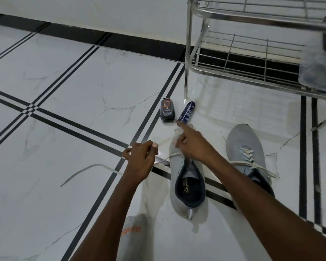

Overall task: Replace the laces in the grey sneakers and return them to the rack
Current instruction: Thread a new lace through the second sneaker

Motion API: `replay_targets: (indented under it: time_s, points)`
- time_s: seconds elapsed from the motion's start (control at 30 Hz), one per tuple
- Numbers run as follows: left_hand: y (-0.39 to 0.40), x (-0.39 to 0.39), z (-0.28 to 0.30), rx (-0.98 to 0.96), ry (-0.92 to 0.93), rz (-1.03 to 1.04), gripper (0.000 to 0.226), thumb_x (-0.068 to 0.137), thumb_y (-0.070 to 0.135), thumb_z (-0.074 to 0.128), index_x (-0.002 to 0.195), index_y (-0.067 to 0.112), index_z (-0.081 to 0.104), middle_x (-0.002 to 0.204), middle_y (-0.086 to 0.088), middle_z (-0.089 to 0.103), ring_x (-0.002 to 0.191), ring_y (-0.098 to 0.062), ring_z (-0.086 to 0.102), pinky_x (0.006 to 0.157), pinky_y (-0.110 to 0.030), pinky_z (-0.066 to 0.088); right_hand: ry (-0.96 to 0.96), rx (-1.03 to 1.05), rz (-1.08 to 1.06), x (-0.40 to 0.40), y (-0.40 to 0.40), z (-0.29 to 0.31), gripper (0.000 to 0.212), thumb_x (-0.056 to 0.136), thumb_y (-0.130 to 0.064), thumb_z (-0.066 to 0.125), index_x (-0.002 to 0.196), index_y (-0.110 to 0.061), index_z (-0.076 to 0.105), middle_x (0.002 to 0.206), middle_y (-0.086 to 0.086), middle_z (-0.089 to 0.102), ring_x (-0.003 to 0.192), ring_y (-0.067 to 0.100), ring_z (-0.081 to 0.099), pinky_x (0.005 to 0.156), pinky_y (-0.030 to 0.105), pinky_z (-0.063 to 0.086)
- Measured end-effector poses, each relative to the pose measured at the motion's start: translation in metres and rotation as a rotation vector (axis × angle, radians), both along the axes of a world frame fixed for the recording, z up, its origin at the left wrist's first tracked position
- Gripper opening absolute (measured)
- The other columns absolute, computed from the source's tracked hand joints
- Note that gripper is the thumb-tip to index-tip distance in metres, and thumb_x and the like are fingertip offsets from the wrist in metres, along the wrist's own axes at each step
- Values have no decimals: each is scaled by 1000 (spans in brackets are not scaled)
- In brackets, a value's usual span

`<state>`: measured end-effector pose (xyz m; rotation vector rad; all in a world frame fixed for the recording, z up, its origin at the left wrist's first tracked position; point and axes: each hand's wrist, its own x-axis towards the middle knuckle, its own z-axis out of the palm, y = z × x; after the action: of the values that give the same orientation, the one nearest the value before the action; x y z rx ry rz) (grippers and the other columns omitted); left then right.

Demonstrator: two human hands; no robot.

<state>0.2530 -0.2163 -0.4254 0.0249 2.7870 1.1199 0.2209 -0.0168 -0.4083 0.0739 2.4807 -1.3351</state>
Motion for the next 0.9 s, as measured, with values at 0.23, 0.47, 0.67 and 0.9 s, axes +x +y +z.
replay_targets:
  time_s: [0.23, 0.47, 0.67, 0.9]
  points:
    - [4, -15, -10, -29, 95, 47, 38, 99, 61, 39, 78, 35, 57, 78, 15, 68, 92, -7, 62, 100, -51, 36, 61, 24, 93, 16, -15, -12, 22, 101, -14, 53, 103, -14, 75, 88, 6, 75, 80, 19, 71, 81, 40, 58]
    - [11, -16, 10, 498, 12, 347, 28, 93, 36, 74, 94, 9, 69, 86, 1, 72, 74, -10, 63, 69, -24, 49, 12, 23, 63, 21, -10, -12, 27, 102, -17, 54, 121, -16, 74, 105, 4, 76, 92, 15, 71, 86, 28, 56]
    - [31, -27, 27, 1052, -119, 414, 29, 92, 19, 75, 106, -3, 64, 98, -16, 77, 69, -13, 67, 68, -21, 56, -34, -37, -85, 23, 11, -2, 78, 98, -18, 56, 160, -39, 14, 95, 4, 72, 81, 12, 67, 74, 23, 55]
    - [46, -31, 15, 668, 76, 210, 11, 95, 8, 70, 96, -2, 74, 76, -13, 76, 72, -25, 77, 72, -30, 62, -306, 182, -62, 31, 49, 20, 58, 80, -38, 76, 129, -21, 50, 112, 0, 64, 98, 16, 64, 84, 32, 54]
